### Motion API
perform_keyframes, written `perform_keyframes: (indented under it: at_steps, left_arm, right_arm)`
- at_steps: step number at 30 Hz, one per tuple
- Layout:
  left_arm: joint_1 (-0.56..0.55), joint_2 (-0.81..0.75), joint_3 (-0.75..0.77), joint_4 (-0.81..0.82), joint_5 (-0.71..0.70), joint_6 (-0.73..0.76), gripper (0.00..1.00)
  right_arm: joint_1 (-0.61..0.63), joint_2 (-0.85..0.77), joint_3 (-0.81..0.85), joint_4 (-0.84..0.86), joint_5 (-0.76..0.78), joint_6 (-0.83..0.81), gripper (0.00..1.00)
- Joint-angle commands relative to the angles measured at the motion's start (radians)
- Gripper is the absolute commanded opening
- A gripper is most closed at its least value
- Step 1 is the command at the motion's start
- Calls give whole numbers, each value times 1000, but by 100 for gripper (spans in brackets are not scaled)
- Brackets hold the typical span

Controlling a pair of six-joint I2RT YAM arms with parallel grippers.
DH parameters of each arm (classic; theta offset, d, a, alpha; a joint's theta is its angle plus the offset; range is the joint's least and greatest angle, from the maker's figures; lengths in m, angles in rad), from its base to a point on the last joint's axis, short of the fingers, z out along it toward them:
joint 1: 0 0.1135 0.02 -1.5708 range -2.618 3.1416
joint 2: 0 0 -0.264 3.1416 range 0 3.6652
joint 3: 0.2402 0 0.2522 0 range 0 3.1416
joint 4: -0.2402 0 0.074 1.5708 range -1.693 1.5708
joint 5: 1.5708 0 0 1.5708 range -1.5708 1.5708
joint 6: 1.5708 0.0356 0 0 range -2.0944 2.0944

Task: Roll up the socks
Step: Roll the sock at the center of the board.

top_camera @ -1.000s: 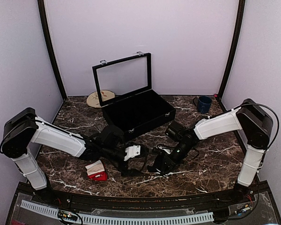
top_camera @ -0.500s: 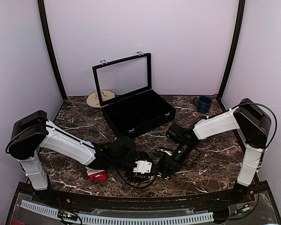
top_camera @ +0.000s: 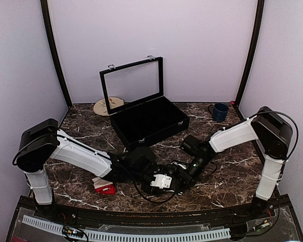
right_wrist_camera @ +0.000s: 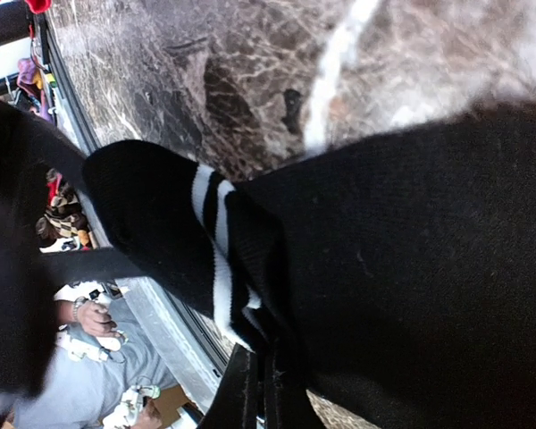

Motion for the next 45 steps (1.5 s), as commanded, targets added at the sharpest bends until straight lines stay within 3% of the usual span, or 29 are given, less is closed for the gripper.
perform_keyframes:
  at_steps: [1, 11, 19, 25, 32, 45]
  left_arm:
    - [-16, 2, 22, -83, 0, 15, 73]
    - [-32, 26, 27, -104, -46, 26, 73]
    - [-33, 61, 75, -175, -63, 42, 56]
    - [-36, 65, 84, -207, -65, 39, 54]
    - [-39, 85, 115, -276, -55, 47, 32]
    - [-40, 98, 150, -355, 5, 75, 17]
  right_arm:
    - [-13, -3, -35, 42, -8, 22, 0]
    - [-17, -1, -41, 38, -25, 10, 0]
    - [-20, -1, -36, 27, -28, 0, 0]
    - [-23, -1, -37, 29, -33, -1, 0]
    - [-26, 6, -32, 23, -39, -10, 0]
    - [-35, 14, -22, -5, -42, -32, 0]
